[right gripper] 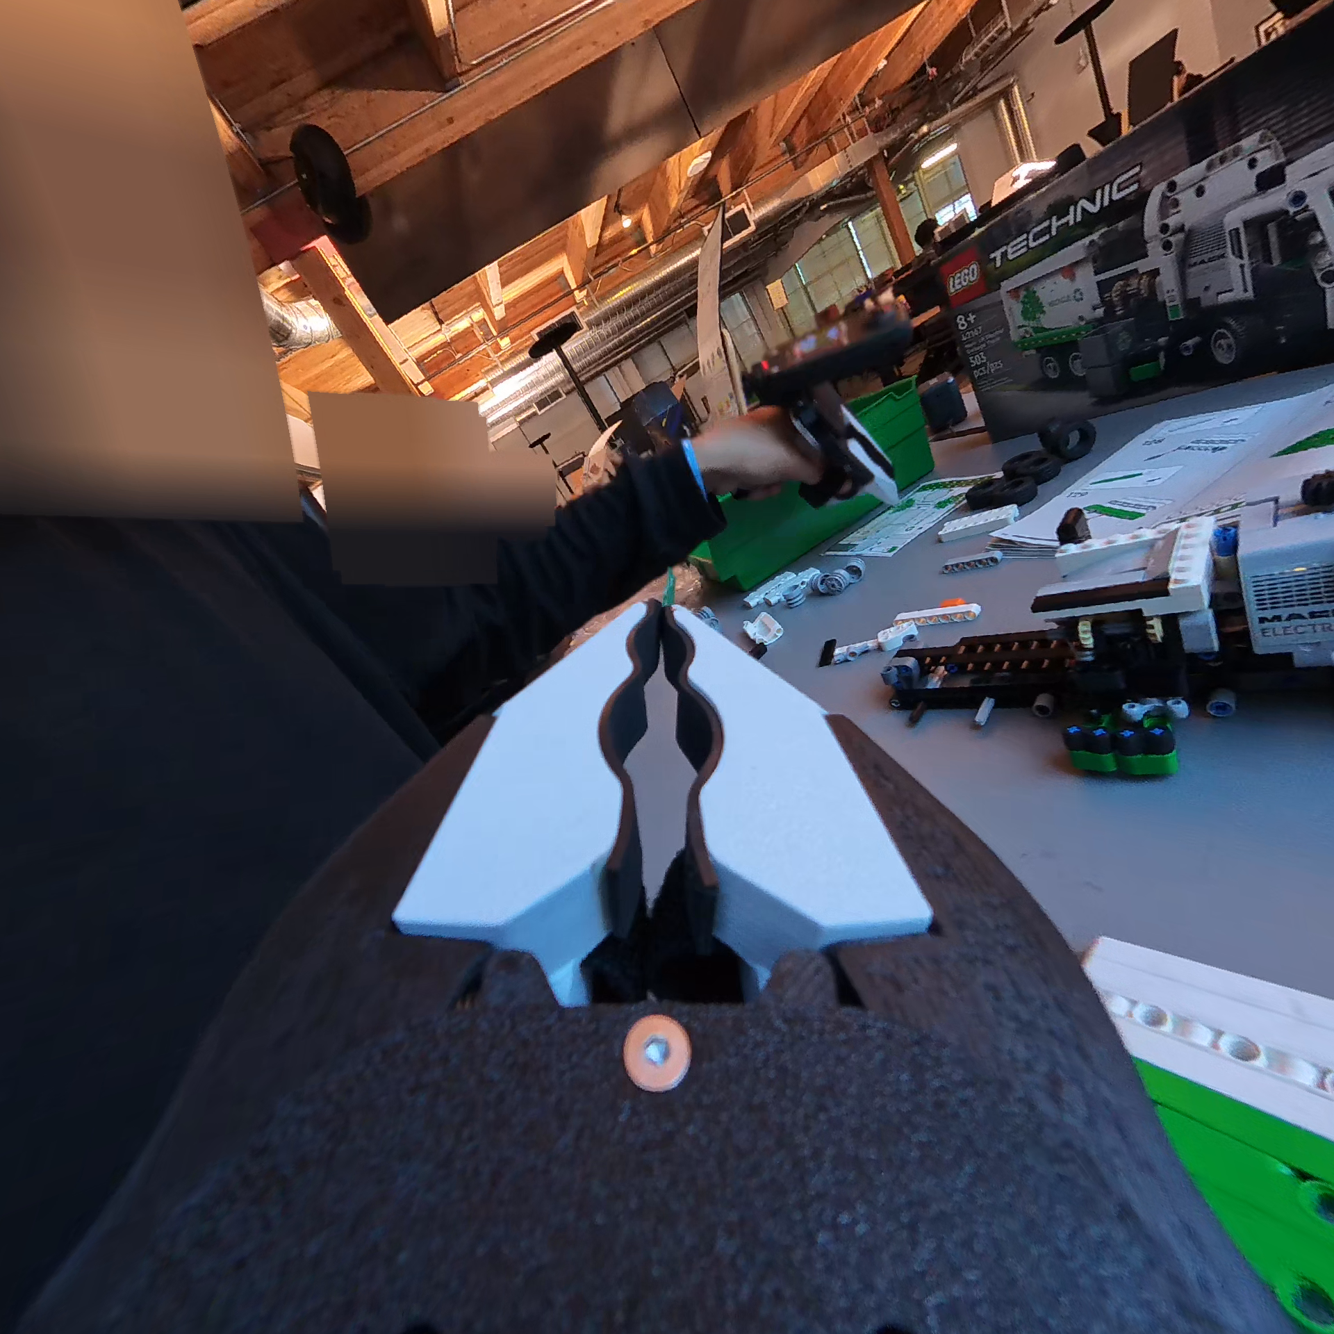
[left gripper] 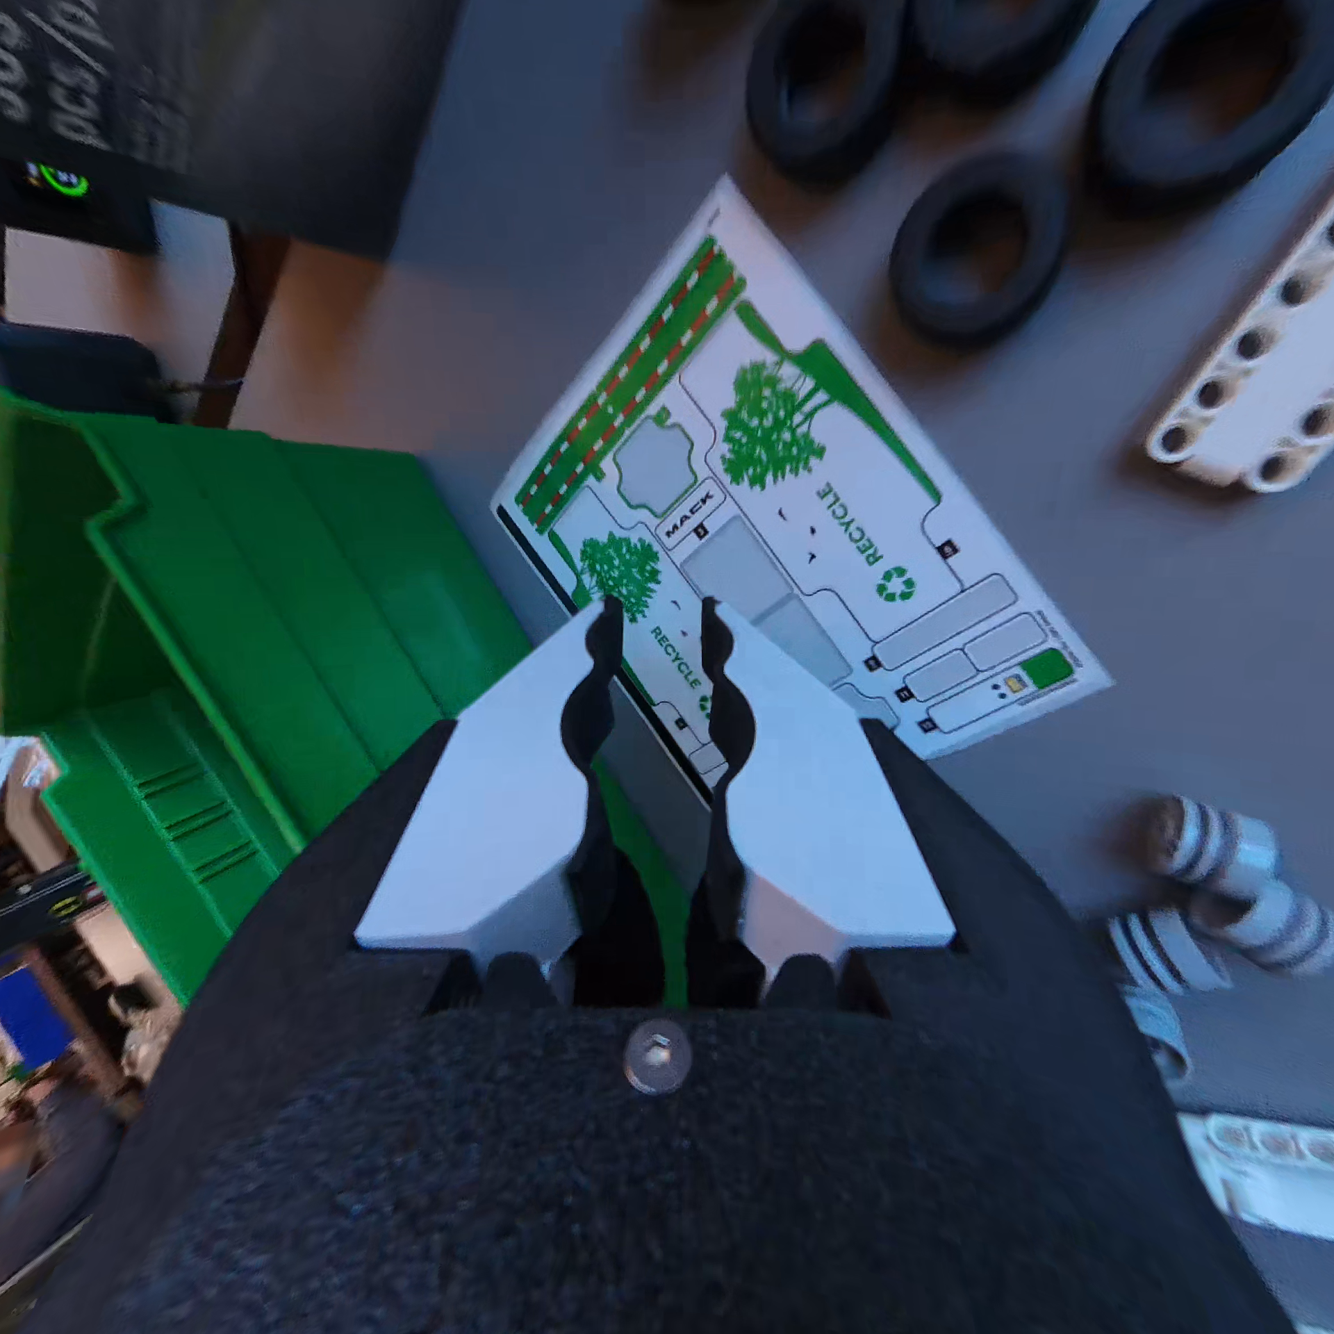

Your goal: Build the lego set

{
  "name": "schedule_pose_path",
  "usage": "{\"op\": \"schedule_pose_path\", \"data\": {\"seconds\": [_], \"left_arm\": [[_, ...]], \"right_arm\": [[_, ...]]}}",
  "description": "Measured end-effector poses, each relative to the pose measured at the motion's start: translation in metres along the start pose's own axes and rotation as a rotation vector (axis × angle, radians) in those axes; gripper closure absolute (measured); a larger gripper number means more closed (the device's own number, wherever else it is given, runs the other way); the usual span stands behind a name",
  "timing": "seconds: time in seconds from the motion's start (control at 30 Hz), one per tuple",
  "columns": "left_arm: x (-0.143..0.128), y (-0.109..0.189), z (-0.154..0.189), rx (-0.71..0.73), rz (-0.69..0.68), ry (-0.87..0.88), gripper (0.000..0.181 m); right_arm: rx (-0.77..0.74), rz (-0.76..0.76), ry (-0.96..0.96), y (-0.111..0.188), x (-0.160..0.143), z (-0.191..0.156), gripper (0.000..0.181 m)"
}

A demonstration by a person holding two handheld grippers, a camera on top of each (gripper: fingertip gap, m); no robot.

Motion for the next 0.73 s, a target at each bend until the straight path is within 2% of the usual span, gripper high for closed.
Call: {"op": "schedule_pose_path", "data": {"seconds": [0.07,0.13,0.23,0.33,0.43,0.53,0.63,0.73], "left_arm": [[-0.001,-0.005,0.003,0.003,-0.013,0.013,0.161],[0.001,0.005,0.001,0.022,0.031,0.042,0.161],[0.005,0.043,0.011,0.028,0.178,0.089,0.159],[0.01,0.092,0.052,-0.029,0.394,0.082,0.158],[0.015,0.141,0.114,-0.211,0.656,0.042,0.158],[0.019,0.179,0.184,-0.546,0.92,-0.003,0.154],[0.028,0.186,0.244,-0.788,0.981,-0.068,0.144],[0.035,0.178,0.287,-0.867,0.965,-0.145,0.139]], "right_arm": [[-0.005,0.016,0.012,0.006,0.004,-0.002,0.181],[-0.095,-0.008,0.075,0.024,0.013,-0.004,0.181],[-0.313,-0.02,0.186,0.063,0.032,-0.012,0.181],[-0.551,-0.092,0.291,0.092,0.037,-0.023,0.181],[-0.702,-0.19,0.402,0.094,0.025,-0.035,0.181],[-0.846,-0.326,0.597,0.079,0.001,-0.036,0.181],[-0.973,-0.439,0.718,0.063,-0.018,-0.029,0.181],[-1.049,-0.452,0.786,0.057,-0.026,-0.025,0.181]]}}
Point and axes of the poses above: each gripper's, where its closed fingertips meet, y back along the fingers, x out of its top, z = x × y across the jaws, the point moved 10 cm from there along y, back along the fingers, and after that the axes turned 6 degrees about -y, right-handed, at the moved point
